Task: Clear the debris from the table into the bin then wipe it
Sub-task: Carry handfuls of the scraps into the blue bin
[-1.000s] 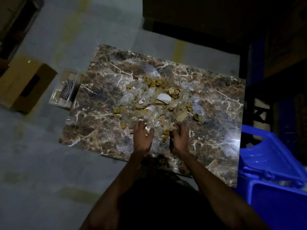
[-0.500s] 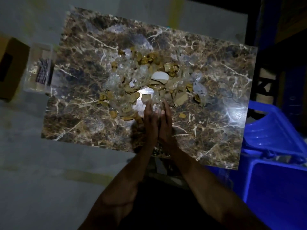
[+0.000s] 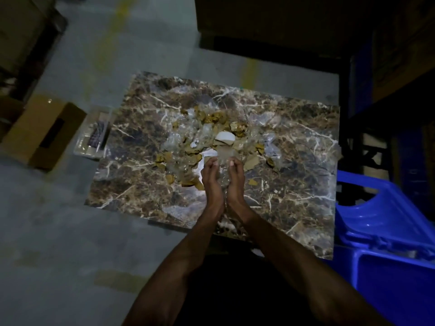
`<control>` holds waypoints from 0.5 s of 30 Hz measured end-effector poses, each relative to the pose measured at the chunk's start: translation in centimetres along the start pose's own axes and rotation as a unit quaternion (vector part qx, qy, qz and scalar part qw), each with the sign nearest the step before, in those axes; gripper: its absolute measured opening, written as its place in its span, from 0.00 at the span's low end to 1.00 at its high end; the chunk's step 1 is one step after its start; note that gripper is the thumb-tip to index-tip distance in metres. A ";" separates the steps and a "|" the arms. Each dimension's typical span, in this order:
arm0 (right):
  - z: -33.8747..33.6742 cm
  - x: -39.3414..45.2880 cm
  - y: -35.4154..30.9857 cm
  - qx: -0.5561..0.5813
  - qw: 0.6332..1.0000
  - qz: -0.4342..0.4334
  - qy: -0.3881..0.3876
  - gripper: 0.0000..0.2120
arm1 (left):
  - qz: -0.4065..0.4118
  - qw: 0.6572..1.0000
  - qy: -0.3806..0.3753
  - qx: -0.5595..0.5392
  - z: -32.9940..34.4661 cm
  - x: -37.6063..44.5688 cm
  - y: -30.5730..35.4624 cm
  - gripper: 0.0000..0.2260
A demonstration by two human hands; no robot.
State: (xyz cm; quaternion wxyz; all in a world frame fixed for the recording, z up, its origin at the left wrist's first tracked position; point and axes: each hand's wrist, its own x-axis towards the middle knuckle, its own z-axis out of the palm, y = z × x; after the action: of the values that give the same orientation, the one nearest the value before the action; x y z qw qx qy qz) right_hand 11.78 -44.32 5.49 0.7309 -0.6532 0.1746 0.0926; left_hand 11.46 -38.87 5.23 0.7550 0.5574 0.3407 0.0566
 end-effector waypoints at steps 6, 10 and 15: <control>-1.2 -0.1 -2.8 0.039 0.999 0.002 -0.016 0.12 | 0.041 0.998 0.009 -0.043 1.9 -1.6 2.4 0.09; -2.1 0.1 -3.0 0.025 0.999 -0.016 -0.044 0.08 | 0.074 0.997 0.006 -0.037 3.1 -3.1 3.4 0.06; -3.4 -1.0 -4.3 0.030 0.997 -0.062 -0.029 0.08 | 0.124 0.992 0.002 -0.032 3.7 -4.8 3.2 0.04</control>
State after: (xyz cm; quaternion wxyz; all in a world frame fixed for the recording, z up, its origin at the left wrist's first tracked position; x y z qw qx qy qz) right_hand 11.97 -48.19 9.56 0.7594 -0.6375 0.1151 0.0606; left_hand 10.85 -42.84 10.80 0.7589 0.5707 0.2689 0.1615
